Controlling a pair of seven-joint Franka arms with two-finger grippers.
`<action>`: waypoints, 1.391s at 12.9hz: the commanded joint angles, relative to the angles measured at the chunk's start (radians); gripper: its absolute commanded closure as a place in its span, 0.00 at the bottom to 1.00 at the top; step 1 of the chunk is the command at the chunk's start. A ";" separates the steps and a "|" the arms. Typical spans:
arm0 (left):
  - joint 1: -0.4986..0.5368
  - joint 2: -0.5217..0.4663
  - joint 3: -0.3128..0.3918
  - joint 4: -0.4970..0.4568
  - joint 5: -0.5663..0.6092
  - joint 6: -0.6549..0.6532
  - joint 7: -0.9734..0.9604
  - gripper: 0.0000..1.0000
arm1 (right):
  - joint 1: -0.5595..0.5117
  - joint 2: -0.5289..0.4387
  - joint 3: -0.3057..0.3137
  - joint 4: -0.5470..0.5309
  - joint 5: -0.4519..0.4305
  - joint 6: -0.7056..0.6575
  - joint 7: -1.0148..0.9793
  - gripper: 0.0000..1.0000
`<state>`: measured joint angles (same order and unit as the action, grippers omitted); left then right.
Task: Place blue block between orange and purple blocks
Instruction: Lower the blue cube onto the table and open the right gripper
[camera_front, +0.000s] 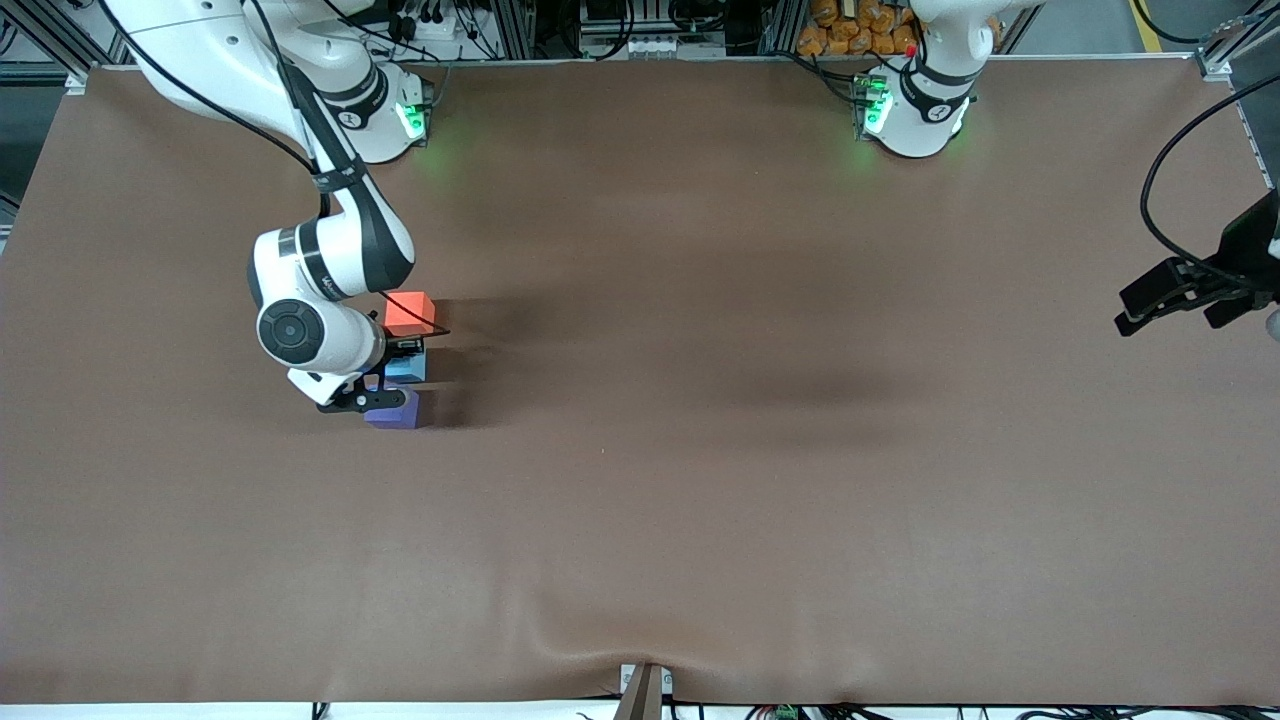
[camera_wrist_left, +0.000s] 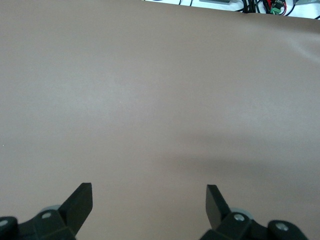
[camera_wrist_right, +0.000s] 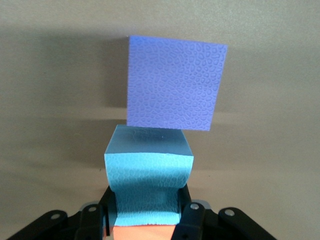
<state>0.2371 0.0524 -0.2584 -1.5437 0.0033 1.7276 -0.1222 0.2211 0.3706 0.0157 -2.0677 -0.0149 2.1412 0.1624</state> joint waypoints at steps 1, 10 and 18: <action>0.007 -0.016 0.002 0.008 -0.005 -0.028 0.016 0.00 | -0.032 -0.030 0.015 -0.043 -0.007 0.028 -0.011 0.97; 0.034 -0.023 0.002 0.004 -0.006 -0.046 0.016 0.00 | -0.026 -0.022 0.009 -0.066 0.021 0.072 0.000 0.91; 0.033 -0.023 -0.004 0.023 0.064 -0.091 0.012 0.00 | -0.022 -0.009 0.010 -0.057 0.029 0.057 0.046 0.00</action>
<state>0.2649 0.0425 -0.2539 -1.5389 0.0369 1.6665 -0.1201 0.2002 0.3732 0.0180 -2.1147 -0.0005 2.1970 0.1748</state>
